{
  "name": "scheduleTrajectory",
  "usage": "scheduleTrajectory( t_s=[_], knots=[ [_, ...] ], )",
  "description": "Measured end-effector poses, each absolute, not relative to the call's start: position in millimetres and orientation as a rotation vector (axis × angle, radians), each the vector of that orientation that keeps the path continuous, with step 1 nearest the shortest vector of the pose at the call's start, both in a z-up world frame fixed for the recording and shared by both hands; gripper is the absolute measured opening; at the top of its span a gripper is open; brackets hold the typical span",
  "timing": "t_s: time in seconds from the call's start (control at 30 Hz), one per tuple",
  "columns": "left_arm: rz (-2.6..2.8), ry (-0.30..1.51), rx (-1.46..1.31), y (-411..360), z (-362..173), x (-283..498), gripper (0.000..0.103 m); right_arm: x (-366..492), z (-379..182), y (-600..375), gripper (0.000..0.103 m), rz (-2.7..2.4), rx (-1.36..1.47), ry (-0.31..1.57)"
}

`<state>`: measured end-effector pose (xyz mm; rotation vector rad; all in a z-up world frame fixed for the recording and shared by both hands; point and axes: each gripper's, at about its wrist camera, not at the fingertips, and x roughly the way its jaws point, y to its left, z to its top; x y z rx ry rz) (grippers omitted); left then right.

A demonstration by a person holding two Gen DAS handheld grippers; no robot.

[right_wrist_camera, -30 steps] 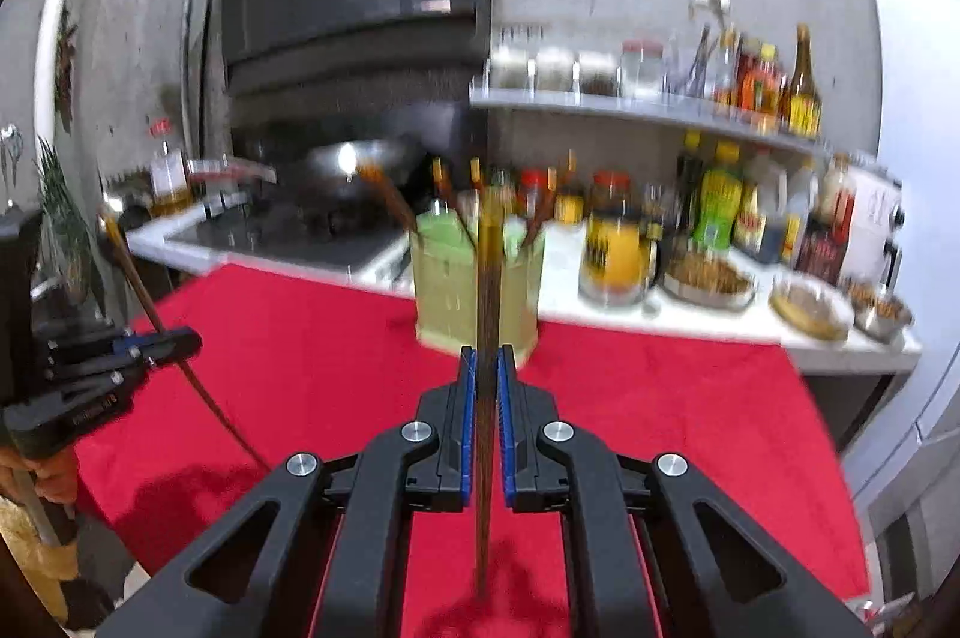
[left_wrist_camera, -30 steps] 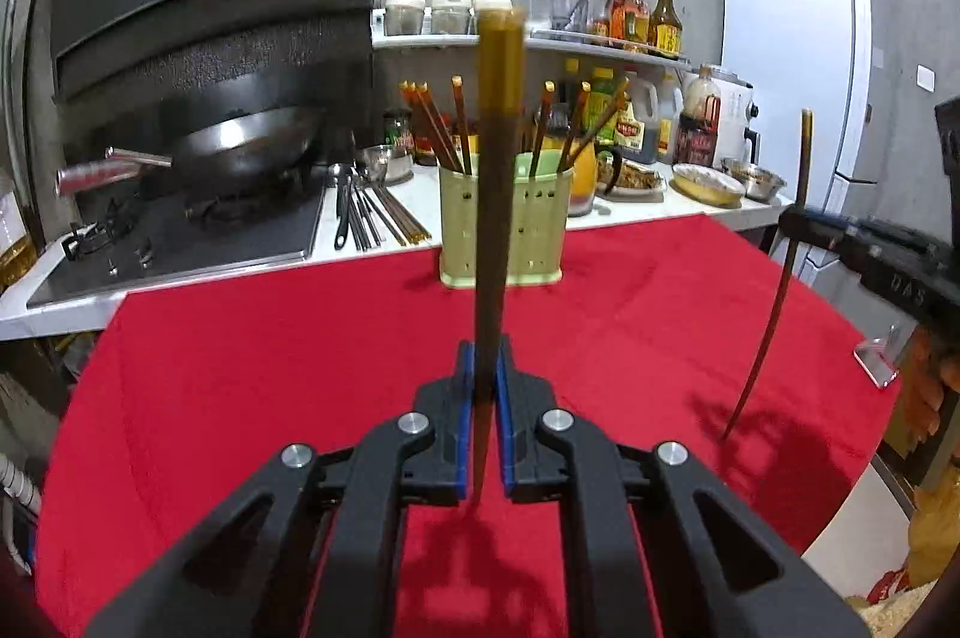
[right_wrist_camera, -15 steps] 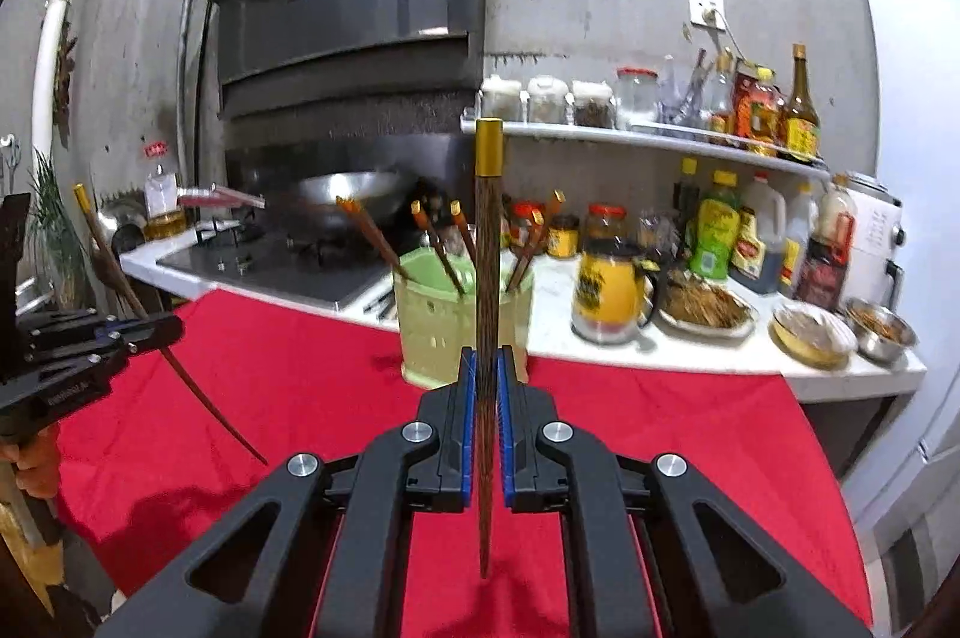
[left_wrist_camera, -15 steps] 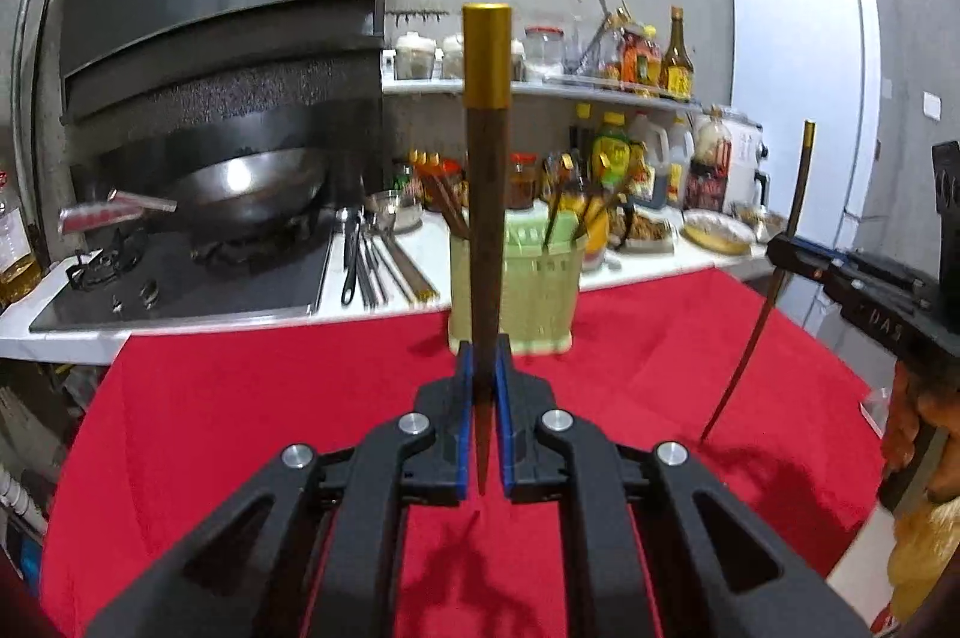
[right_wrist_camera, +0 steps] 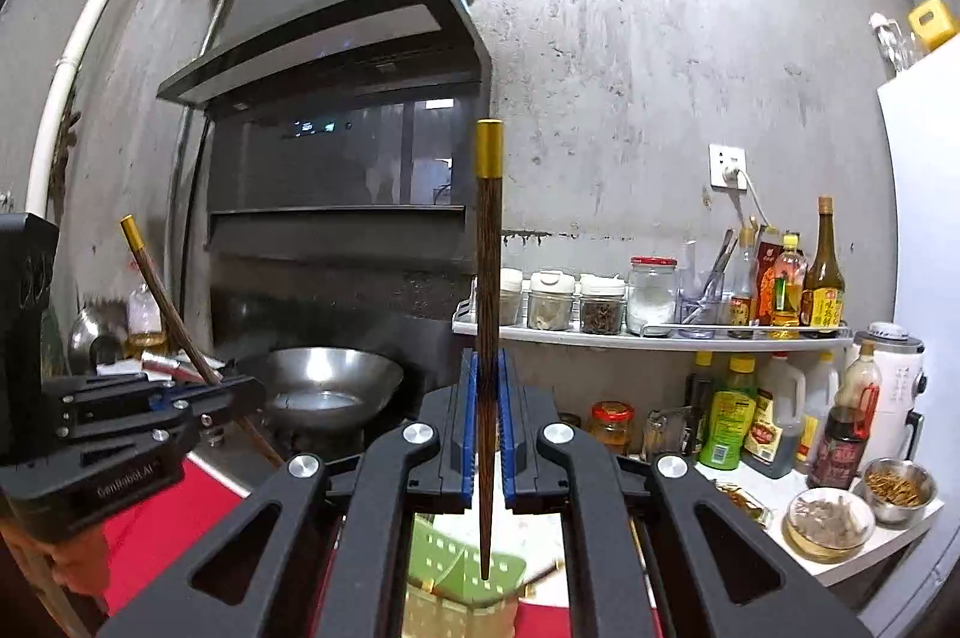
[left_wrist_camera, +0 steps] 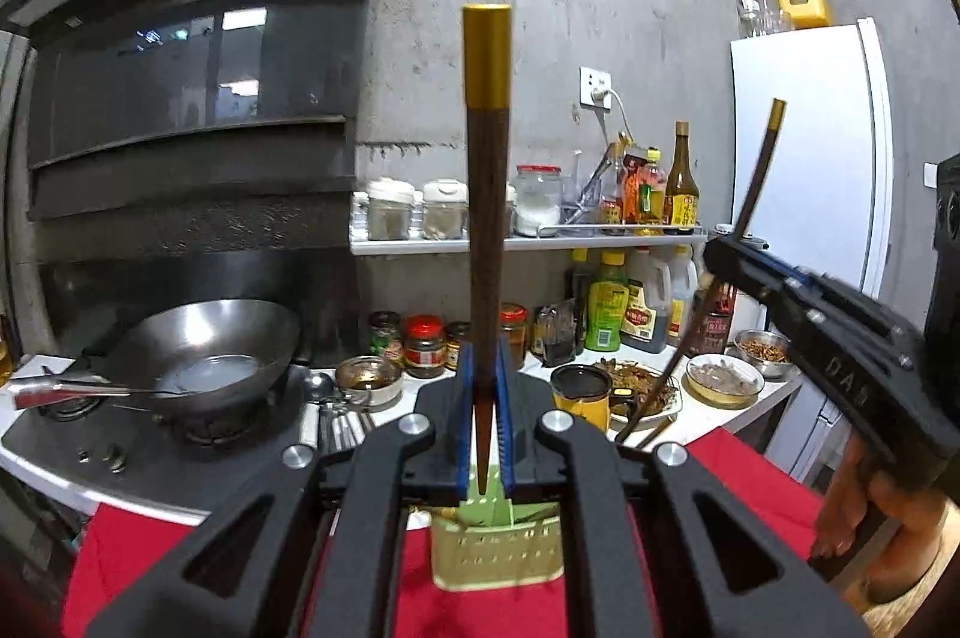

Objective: Organize utensils

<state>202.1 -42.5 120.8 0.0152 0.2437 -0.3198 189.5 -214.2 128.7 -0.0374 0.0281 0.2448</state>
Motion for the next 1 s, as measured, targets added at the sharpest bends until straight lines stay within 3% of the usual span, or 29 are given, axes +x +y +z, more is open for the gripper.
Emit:
scheduleTrajectory(
  t_s=[0.37,0.47,0.53,0.57,0.6,0.67,0.73,0.83,1.0],
  knots=[
    [-0.337,0.43,0.05,-69,54,283,0.006,254,69,-211,0.007,0.262,-0.043,0.204],
    [-0.304,0.441,0.069,-70,49,288,0.006,257,66,-211,0.013,0.268,-0.046,0.229],
    [-0.291,0.424,0.068,-68,53,284,0.015,253,69,-212,0.045,0.262,-0.048,0.221],
    [-0.285,0.41,0.058,-65,58,280,0.037,247,72,-213,0.05,0.253,-0.05,0.208],
    [-0.277,0.393,0.05,-63,62,276,0.053,244,75,-213,0.054,0.246,-0.052,0.199],
    [-0.26,0.349,0.042,-57,75,263,0.054,231,84,-217,0.056,0.229,-0.052,0.188],
    [-0.241,0.323,0.036,-51,87,249,0.057,219,92,-222,0.067,0.216,-0.042,0.177],
    [-0.203,0.308,0.032,-39,97,221,0.069,189,100,-228,0.08,0.19,-0.047,0.167],
    [-0.119,0.344,0.065,-25,83,173,0.089,145,86,-239,0.089,0.159,-0.035,0.24]
  ],
)
